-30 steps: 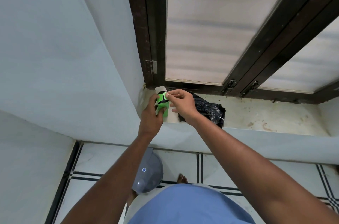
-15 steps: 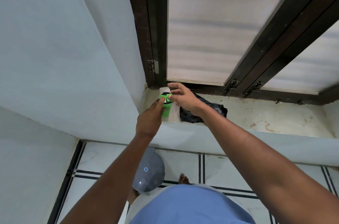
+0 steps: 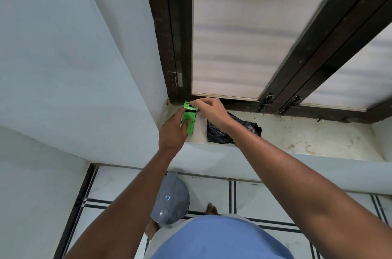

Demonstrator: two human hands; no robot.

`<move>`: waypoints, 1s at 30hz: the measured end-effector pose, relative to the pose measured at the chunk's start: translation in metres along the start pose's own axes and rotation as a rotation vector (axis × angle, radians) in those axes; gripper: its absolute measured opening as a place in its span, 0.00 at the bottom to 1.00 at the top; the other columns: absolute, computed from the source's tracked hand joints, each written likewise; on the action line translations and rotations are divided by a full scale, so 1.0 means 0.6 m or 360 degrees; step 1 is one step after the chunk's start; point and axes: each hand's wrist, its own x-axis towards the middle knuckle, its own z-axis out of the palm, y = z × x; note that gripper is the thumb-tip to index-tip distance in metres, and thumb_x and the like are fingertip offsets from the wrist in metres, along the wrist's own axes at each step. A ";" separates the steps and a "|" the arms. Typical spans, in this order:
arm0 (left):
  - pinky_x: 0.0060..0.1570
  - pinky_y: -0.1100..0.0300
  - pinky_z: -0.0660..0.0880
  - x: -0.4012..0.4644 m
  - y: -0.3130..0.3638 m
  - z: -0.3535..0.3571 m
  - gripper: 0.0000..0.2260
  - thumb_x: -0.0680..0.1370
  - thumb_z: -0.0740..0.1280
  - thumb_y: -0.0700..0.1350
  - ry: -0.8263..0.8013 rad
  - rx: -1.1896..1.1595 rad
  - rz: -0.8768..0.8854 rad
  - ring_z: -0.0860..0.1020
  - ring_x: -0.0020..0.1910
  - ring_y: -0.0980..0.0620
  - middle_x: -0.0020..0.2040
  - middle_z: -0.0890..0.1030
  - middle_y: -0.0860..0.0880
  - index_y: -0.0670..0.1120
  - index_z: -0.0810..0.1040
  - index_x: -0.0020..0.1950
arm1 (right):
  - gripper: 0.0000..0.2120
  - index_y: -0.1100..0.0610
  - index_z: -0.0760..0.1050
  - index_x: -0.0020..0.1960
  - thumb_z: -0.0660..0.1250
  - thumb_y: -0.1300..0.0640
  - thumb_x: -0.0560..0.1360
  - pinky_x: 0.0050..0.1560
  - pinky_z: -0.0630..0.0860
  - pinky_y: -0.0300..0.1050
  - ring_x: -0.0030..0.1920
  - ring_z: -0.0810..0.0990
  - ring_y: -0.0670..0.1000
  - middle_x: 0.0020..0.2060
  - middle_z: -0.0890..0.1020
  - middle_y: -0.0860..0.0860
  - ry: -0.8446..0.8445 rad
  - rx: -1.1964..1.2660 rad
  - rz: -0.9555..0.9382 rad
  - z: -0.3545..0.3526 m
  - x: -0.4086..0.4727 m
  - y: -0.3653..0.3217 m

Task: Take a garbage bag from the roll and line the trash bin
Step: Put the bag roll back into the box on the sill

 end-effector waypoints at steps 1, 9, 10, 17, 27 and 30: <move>0.53 0.50 0.81 0.003 0.003 0.001 0.19 0.85 0.69 0.47 0.0017 -0.0048 -0.0018 0.86 0.61 0.45 0.66 0.86 0.51 0.54 0.73 0.77 | 0.18 0.49 0.91 0.59 0.72 0.39 0.78 0.63 0.85 0.56 0.58 0.86 0.48 0.54 0.90 0.46 0.0029 -0.0061 -0.0024 -0.002 0.004 0.003; 0.55 0.49 0.84 0.014 0.017 0.012 0.24 0.81 0.77 0.47 0.0115 -0.0271 -0.0214 0.87 0.58 0.49 0.65 0.87 0.54 0.55 0.71 0.73 | 0.08 0.47 0.91 0.55 0.82 0.48 0.77 0.56 0.85 0.53 0.52 0.86 0.50 0.51 0.88 0.46 0.0028 -0.0270 -0.0045 -0.025 0.028 0.012; 0.55 0.48 0.84 0.015 0.015 0.015 0.22 0.81 0.76 0.46 0.0114 -0.0289 -0.0222 0.87 0.59 0.48 0.64 0.87 0.53 0.55 0.72 0.71 | 0.08 0.48 0.90 0.55 0.83 0.48 0.77 0.54 0.85 0.53 0.50 0.85 0.50 0.49 0.88 0.46 -0.0003 -0.0279 -0.0035 -0.028 0.031 0.012; 0.57 0.51 0.83 0.012 0.002 0.020 0.17 0.81 0.75 0.43 0.0008 -0.0387 -0.0229 0.86 0.62 0.49 0.63 0.87 0.52 0.52 0.76 0.69 | 0.21 0.49 0.88 0.66 0.84 0.47 0.75 0.60 0.85 0.50 0.55 0.87 0.50 0.55 0.89 0.48 -0.0239 -0.0704 -0.0121 -0.059 0.053 -0.008; 0.46 0.55 0.75 0.005 0.039 0.036 0.22 0.77 0.79 0.51 0.0061 -0.0557 -0.0381 0.84 0.52 0.44 0.55 0.87 0.48 0.48 0.77 0.67 | 0.09 0.51 0.91 0.52 0.81 0.48 0.74 0.35 0.69 0.43 0.33 0.72 0.48 0.32 0.79 0.47 -0.0369 -0.1147 -0.0252 -0.062 0.076 -0.043; 0.45 0.55 0.74 0.005 0.037 0.035 0.21 0.76 0.79 0.50 0.0037 -0.0560 -0.0381 0.84 0.51 0.44 0.54 0.87 0.48 0.48 0.77 0.66 | 0.11 0.54 0.89 0.46 0.80 0.47 0.74 0.35 0.68 0.46 0.33 0.70 0.51 0.30 0.76 0.50 -0.0424 -0.1249 -0.0277 -0.061 0.078 -0.050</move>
